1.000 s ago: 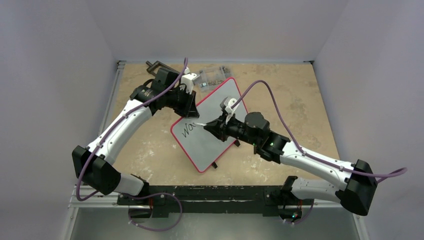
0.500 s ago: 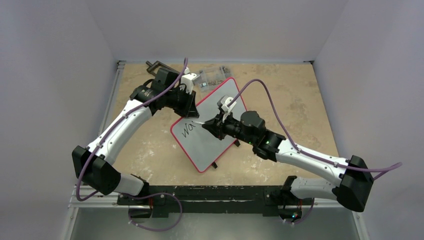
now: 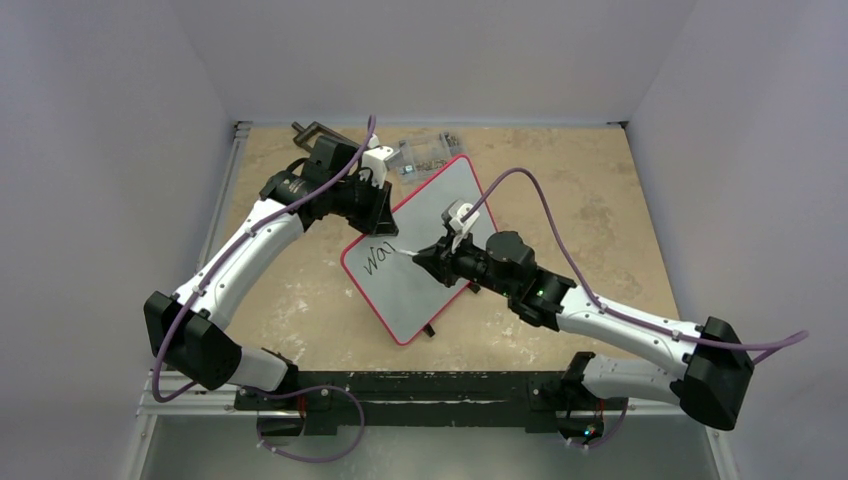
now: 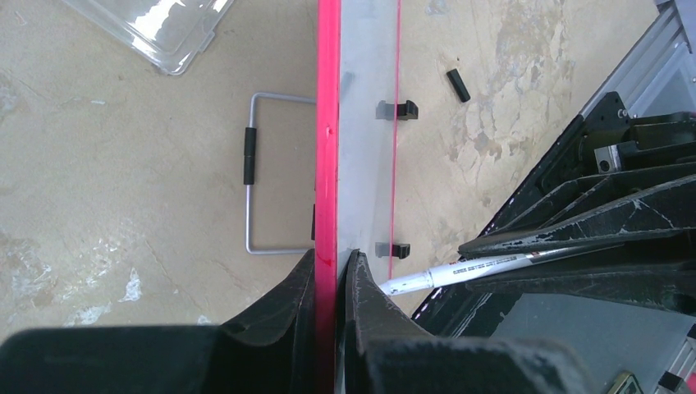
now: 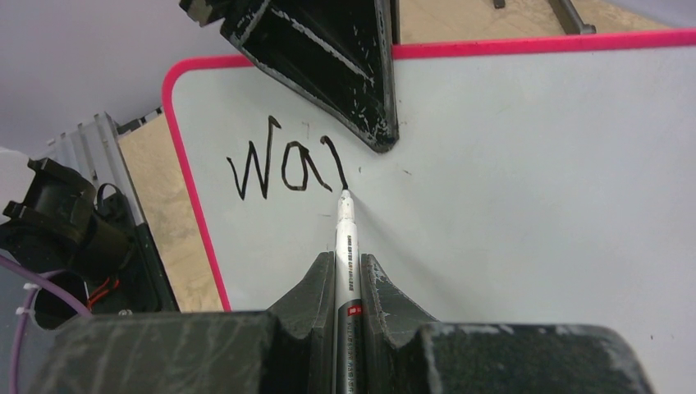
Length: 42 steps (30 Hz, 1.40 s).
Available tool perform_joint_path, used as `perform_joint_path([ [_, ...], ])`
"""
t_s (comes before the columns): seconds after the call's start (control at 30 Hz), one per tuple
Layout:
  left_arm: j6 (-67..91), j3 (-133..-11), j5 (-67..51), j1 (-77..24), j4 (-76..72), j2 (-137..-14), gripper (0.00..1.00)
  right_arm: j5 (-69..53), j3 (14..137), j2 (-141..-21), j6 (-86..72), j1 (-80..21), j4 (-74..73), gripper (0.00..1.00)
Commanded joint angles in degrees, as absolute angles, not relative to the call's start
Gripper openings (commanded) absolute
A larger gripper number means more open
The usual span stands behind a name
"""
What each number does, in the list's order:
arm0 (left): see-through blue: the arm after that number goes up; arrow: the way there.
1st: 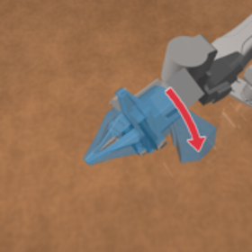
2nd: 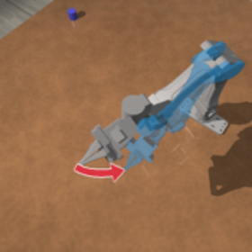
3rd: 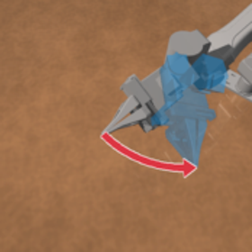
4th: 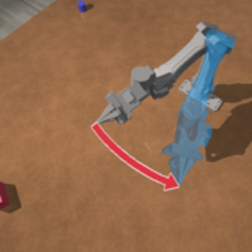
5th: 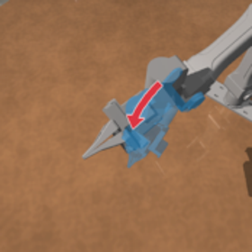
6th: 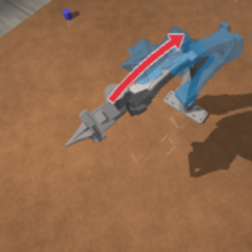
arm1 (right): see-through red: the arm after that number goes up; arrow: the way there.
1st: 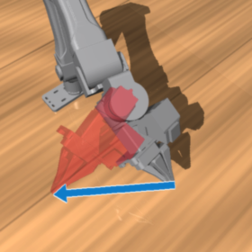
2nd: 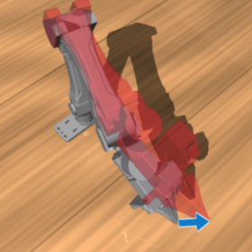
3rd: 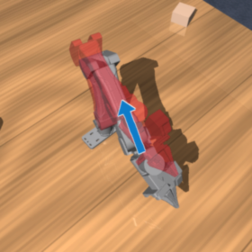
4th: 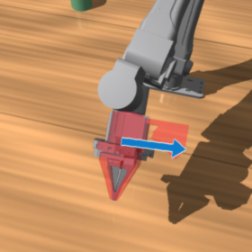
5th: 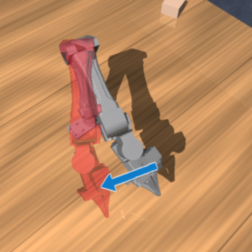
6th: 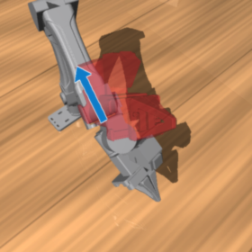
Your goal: Write a sentence on the whiteboard
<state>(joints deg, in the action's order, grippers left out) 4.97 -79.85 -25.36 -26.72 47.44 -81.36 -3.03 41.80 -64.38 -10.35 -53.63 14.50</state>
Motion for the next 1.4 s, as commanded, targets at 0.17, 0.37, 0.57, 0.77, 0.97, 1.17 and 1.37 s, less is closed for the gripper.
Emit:
perform_joint_path([
  [0.17, -1.6, -78.0, -9.3, -26.2, 51.4, -81.4, 0.0, -0.9, 40.0, -62.3, -11.4, -53.5, 13.1, 0.0],
  [0.37, -1.5, -78.0, -9.3, -26.2, 51.4, -81.4, 0.0, -1.0, 41.5, -62.5, -11.1, -53.5, 13.0, 0.0],
  [0.57, -1.6, -78.0, -9.4, -26.2, 51.5, -81.5, 0.0, -1.6, 44.3, -64.3, -10.4, -53.5, 13.3, 0.0],
  [0.77, -1.6, -78.0, -9.4, -26.2, 51.5, -81.4, 0.0, -1.8, 46.3, -65.6, -9.6, -53.5, 13.8, 0.0],
  [0.97, -1.6, -78.0, -9.5, -26.2, 51.5, -81.4, 0.0, -1.7, 47.3, -65.9, -9.5, -53.5, 13.6, 0.0],
  [1.17, -1.6, -78.0, -9.5, -26.2, 51.5, -81.4, 0.0, -1.1, 47.8, -66.3, -9.4, -53.5, 13.6, 0.0],
  [1.37, -1.6, -78.0, -9.5, -26.2, 51.5, -81.4, 0.0, -0.2, 48.4, -66.9, -9.5, -53.5, 13.4, 0.0],
])
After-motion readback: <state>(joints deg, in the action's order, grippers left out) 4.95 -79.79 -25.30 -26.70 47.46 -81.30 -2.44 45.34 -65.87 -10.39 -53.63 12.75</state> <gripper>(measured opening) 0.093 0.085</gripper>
